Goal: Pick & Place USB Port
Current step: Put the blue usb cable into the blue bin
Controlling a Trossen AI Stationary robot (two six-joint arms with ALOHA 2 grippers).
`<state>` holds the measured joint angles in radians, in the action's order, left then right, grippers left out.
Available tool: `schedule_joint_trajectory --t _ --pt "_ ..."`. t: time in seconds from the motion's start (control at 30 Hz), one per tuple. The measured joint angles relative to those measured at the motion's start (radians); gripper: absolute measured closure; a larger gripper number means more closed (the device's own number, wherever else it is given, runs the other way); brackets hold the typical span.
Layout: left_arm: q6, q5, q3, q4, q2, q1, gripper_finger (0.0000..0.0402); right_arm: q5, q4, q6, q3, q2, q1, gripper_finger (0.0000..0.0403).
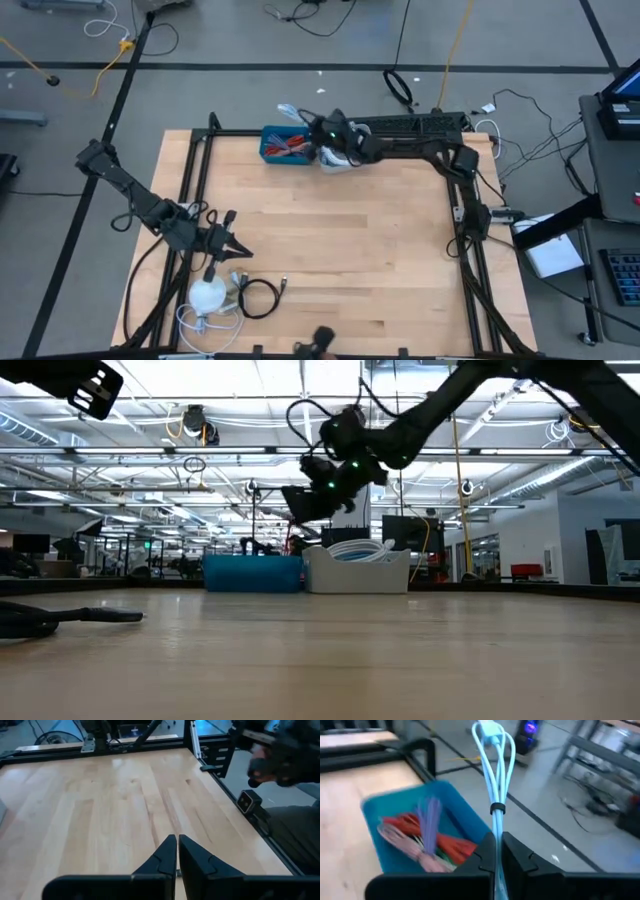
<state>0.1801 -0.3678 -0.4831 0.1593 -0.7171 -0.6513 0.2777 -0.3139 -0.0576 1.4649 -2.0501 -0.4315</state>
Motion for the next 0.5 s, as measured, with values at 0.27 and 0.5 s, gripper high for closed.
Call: schedule_joint_trajectory --t 0.27,0.5 --pt "-0.001 -0.027 0.000 0.004 -0.003 0.001 0.0380 -0.076 0.475 -0.253 0.403 -0.181 0.080 0.0400" --pt "0.027 -0.022 0.000 0.011 -0.003 -0.008 0.0380 -0.025 0.635 -0.294 0.533 -0.293 0.092 0.0400"
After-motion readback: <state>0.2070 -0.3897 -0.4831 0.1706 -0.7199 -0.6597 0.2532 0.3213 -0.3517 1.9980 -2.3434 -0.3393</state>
